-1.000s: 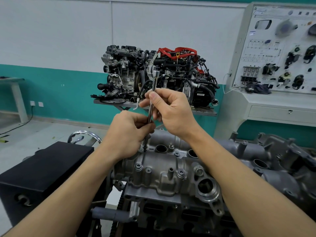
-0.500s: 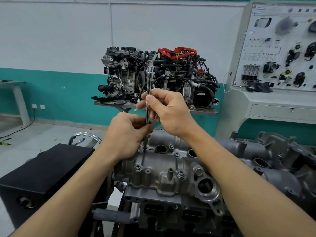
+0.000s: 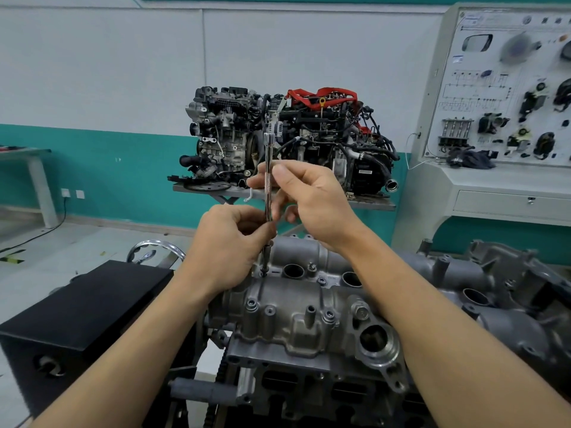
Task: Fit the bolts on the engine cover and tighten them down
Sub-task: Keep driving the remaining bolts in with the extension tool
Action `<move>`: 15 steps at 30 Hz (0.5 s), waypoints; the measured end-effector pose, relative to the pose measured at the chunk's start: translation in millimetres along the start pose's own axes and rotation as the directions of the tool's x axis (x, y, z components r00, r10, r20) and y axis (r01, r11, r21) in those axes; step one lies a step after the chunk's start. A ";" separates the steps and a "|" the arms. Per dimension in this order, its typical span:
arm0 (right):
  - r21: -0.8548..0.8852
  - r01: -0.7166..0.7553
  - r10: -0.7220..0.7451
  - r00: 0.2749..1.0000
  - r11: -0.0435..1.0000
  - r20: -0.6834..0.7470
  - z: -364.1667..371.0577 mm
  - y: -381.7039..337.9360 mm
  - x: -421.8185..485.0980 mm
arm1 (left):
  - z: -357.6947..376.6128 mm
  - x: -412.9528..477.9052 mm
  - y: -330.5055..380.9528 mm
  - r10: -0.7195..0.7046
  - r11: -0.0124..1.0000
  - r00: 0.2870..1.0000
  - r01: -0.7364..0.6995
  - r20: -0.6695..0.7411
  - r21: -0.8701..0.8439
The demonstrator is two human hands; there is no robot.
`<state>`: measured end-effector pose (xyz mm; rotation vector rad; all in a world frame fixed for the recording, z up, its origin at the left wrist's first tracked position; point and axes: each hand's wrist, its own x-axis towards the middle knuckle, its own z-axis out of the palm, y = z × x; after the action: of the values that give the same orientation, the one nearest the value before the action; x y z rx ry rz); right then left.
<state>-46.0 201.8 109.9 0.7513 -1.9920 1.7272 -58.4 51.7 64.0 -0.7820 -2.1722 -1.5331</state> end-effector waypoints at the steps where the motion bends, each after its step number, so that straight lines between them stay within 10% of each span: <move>1: -0.012 0.007 -0.007 1.000 1.000 0.007 0.6 0.4 -0.3 | 0.1 0.3 0.0 -0.003 1.000 1.000 0.003 0.009 -0.002; 15: -0.087 0.019 -0.019 1.000 0.996 0.006 0.4 12.3 4.9 | 0.3 0.9 2.9 -0.025 0.999 0.998 0.024 0.050 0.022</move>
<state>-57.5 201.8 103.3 0.7440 -2.0428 1.6178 -57.3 53.0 66.5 -0.7979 -2.2388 -1.5151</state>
